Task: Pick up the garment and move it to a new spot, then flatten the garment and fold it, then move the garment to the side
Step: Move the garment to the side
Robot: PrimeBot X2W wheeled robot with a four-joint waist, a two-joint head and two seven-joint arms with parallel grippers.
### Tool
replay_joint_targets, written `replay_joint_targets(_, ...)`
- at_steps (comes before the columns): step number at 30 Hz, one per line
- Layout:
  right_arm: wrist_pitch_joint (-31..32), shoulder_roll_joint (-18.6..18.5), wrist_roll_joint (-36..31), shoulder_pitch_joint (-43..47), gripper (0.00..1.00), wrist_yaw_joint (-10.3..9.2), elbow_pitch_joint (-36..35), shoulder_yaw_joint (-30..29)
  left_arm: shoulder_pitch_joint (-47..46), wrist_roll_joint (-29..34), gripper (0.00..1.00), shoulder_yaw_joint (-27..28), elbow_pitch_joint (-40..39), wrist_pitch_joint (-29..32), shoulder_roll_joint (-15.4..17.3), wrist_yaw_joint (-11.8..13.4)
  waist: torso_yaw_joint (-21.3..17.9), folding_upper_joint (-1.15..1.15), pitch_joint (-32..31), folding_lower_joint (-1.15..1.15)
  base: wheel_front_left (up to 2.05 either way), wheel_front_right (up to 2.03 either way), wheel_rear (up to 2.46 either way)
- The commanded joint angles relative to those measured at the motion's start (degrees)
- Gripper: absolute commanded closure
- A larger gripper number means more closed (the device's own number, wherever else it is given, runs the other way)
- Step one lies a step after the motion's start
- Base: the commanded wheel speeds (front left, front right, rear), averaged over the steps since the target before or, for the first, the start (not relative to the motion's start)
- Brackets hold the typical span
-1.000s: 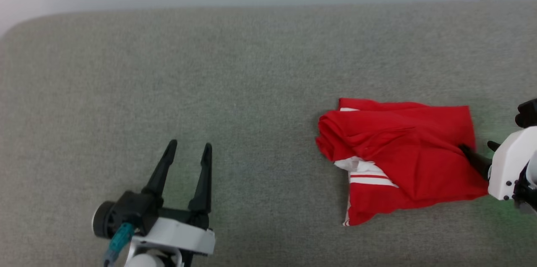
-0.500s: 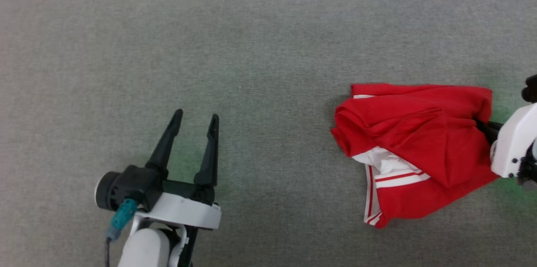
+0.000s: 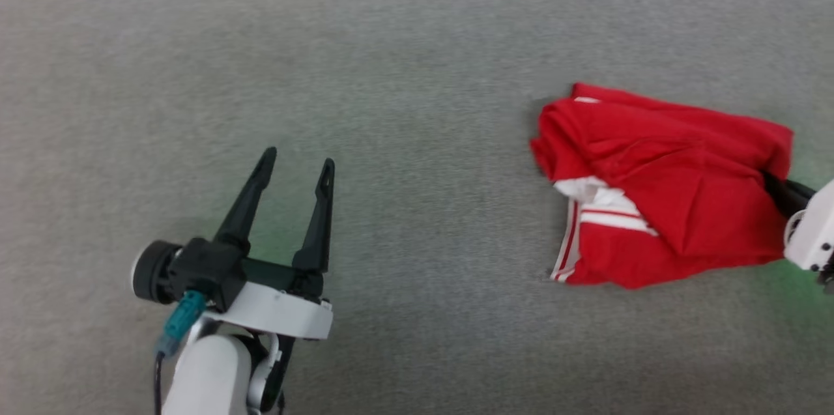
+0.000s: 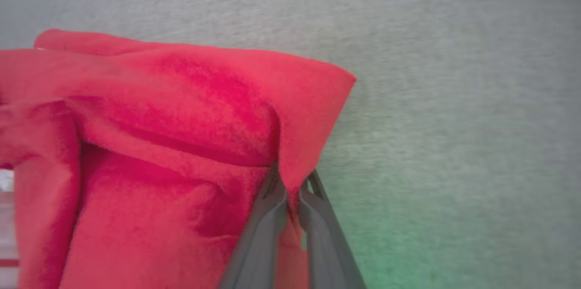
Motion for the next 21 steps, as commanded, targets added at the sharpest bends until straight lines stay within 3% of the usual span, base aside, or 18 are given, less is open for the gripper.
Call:
replay_joint_targets(1, -0.7, -0.5, 0.6, 0.5, 1.0, -0.09, 0.4, -0.8, -0.9, 0.6, 0.0, -0.2, 0.0, 0.0, 0.5, -0.1, -3.0, 0.0, 0.5, 0.0, 0.0, 0.0, 0.0)
replay_joint_targets(9, -4.9, -1.6, 0.7, -0.8, 1.0, -0.09, 3.3, -5.8, -4.9, 0.6, 0.0, -4.1, 0.3, 0.0, 3.8, -0.1, -8.5, 0.0, 2.2, 0.0, 0.0, 0.0, 0.0)
replay_joint_targets(21, -12.2, -6.2, -6.7, -8.1, 1.0, -0.09, 10.4, -9.0, -12.7, 0.4, 0.0, -10.0, 0.1, 0.0, 8.8, -0.1, -12.8, 0.0, 7.2, 0.0, 0.0, 0.0, 0.0)
